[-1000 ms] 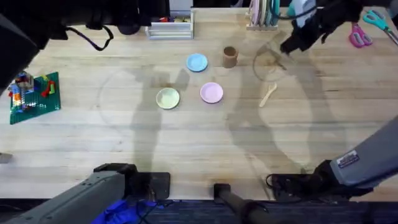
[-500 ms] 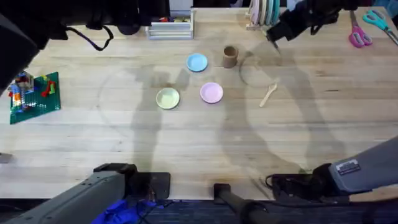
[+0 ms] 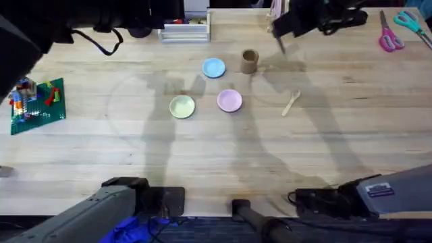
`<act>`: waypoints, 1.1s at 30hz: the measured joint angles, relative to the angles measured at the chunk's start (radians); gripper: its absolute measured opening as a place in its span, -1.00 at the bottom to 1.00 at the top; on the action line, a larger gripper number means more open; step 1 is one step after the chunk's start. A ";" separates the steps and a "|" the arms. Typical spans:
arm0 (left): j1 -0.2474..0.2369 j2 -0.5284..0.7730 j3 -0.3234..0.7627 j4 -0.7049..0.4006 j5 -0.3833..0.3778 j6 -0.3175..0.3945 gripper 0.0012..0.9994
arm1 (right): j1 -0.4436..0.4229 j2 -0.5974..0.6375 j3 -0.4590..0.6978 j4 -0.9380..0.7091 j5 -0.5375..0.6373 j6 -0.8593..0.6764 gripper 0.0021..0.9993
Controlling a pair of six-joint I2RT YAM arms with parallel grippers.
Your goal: Pick up a utensil and set it on the pink plate, then put the other utensil in the container.
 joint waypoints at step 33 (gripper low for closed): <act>0.000 0.000 0.000 0.000 0.000 0.000 0.98 | 0.274 0.092 -0.138 0.058 0.009 0.305 -0.94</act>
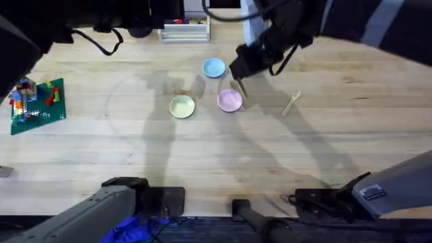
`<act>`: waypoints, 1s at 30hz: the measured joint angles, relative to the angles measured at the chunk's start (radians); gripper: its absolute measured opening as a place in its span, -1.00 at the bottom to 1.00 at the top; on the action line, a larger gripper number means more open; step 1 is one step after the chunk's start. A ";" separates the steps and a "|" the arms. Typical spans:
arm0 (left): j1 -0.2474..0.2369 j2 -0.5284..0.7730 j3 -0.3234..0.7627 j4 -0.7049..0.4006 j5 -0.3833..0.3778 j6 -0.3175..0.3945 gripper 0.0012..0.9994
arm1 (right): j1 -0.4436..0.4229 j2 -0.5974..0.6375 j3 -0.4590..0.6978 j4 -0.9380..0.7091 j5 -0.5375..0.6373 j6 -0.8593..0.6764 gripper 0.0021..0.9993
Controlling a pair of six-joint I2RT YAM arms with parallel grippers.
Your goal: Pick up a utensil and set it on the pink plate, then put the other utensil in the container.
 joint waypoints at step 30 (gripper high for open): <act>0.000 0.000 0.000 0.000 0.000 0.000 0.98 | 0.095 0.013 -0.171 0.198 0.057 0.119 -0.94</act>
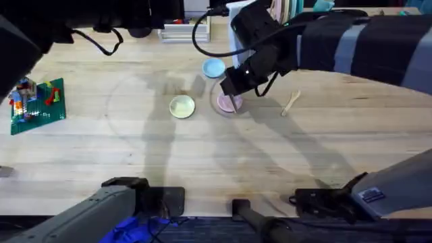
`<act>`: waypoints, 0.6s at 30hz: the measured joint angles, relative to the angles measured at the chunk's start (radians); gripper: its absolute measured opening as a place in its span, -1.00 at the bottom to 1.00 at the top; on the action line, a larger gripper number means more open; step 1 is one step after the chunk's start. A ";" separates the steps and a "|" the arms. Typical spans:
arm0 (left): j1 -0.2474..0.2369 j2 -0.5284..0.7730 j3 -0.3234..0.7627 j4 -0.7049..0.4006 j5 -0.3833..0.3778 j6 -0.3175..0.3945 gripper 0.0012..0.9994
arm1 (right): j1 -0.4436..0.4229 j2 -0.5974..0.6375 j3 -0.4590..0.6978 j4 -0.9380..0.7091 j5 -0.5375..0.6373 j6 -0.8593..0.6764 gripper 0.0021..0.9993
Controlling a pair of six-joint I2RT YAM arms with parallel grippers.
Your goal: Pick up a utensil and set it on the pink plate, then put the other utensil in the container.
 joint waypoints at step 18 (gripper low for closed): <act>0.000 0.000 0.000 0.000 0.000 0.000 0.98 | 0.001 0.000 -0.015 0.022 0.003 0.003 -0.94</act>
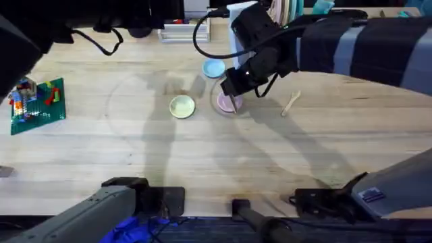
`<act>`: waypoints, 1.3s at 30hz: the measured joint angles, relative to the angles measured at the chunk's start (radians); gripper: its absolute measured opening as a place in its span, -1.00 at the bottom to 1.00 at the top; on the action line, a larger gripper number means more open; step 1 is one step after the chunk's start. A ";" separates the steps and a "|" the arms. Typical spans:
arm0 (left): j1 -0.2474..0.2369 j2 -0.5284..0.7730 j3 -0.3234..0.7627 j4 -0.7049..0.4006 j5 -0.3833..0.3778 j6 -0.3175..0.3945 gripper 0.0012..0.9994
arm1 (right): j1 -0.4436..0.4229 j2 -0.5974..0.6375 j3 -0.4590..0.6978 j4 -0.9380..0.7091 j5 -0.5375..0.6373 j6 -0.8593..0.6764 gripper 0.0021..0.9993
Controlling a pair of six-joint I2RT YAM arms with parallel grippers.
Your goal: Pick up a utensil and set it on the pink plate, then put the other utensil in the container.
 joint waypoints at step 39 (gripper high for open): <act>0.000 0.000 0.000 0.000 0.000 0.000 0.98 | 0.004 0.058 0.000 0.016 -0.005 0.033 -0.29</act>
